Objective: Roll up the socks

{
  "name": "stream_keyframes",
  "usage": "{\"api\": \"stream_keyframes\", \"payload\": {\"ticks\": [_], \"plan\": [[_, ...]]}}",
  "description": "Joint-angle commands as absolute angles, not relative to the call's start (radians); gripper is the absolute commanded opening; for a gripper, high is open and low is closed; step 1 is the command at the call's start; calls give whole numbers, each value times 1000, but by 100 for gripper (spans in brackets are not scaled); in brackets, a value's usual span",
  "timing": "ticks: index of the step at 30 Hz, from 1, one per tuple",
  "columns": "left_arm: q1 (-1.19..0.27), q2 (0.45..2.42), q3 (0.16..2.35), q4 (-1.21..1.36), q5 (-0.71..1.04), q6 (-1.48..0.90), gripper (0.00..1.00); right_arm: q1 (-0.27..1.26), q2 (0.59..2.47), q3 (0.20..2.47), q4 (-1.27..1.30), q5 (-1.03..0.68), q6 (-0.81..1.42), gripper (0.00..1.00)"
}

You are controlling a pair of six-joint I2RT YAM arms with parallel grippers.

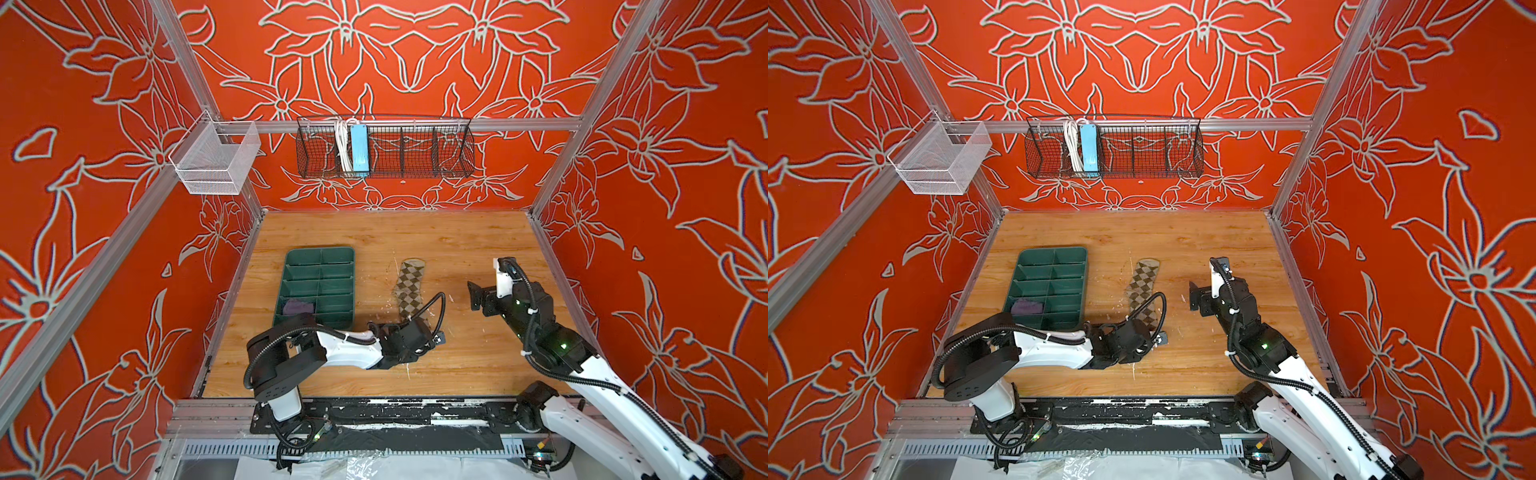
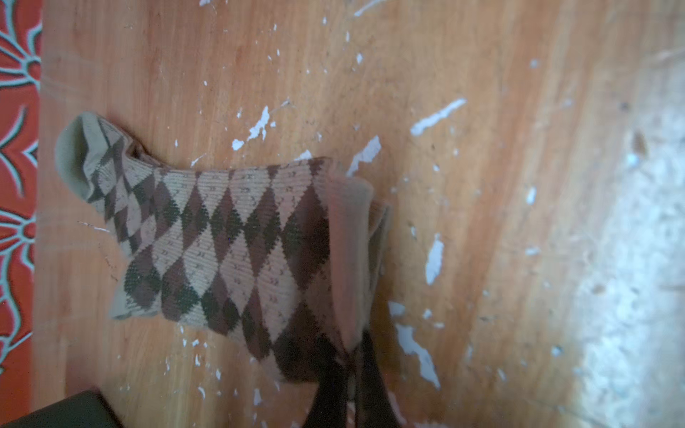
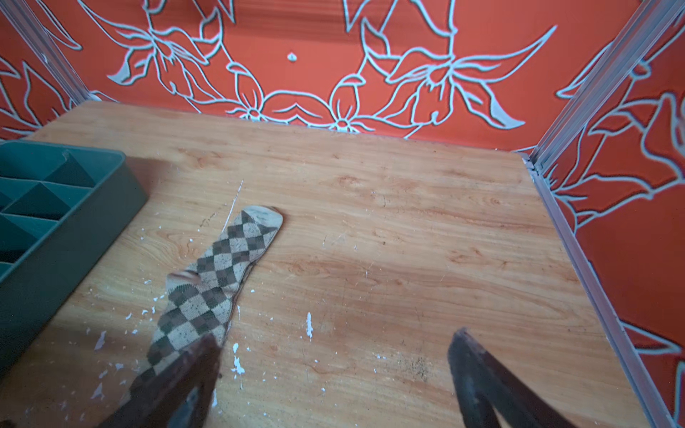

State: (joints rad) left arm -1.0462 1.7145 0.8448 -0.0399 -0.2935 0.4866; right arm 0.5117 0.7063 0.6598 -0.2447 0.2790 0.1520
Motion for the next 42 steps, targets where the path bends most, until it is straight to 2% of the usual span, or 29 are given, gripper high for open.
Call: {"api": "stream_keyframes", "payload": {"ticks": [1, 6, 12, 14, 17, 22, 27, 32, 37, 42], "plan": [[-985, 1743, 933, -264, -79, 468, 2, 509, 677, 696, -201, 221, 126, 92], [-888, 1826, 1082, -491, 175, 474, 2, 511, 620, 669, -237, -212, -225, 84], [-806, 1909, 1204, -623, 309, 457, 1, 526, 680, 753, -585, -413, -586, 74], [-783, 1917, 1221, -640, 344, 445, 1, 555, 694, 741, -670, -398, -739, 73], [-749, 1939, 1255, -676, 394, 432, 1, 628, 716, 685, -708, -274, -905, 73], [-705, 1982, 1307, -729, 463, 420, 0, 808, 777, 529, -514, -91, -1123, 73], [-672, 1980, 1314, -734, 508, 413, 0, 890, 977, 504, -218, -85, -1159, 71], [-669, 1989, 1311, -728, 518, 406, 1, 899, 1214, 539, -3, -56, -1146, 68], [-669, 1983, 1306, -717, 490, 389, 15, 900, 1329, 553, 74, -12, -1135, 67], [-669, 1914, 1283, -692, 461, 377, 50, 897, 1367, 551, 112, 22, -1114, 65]]}}
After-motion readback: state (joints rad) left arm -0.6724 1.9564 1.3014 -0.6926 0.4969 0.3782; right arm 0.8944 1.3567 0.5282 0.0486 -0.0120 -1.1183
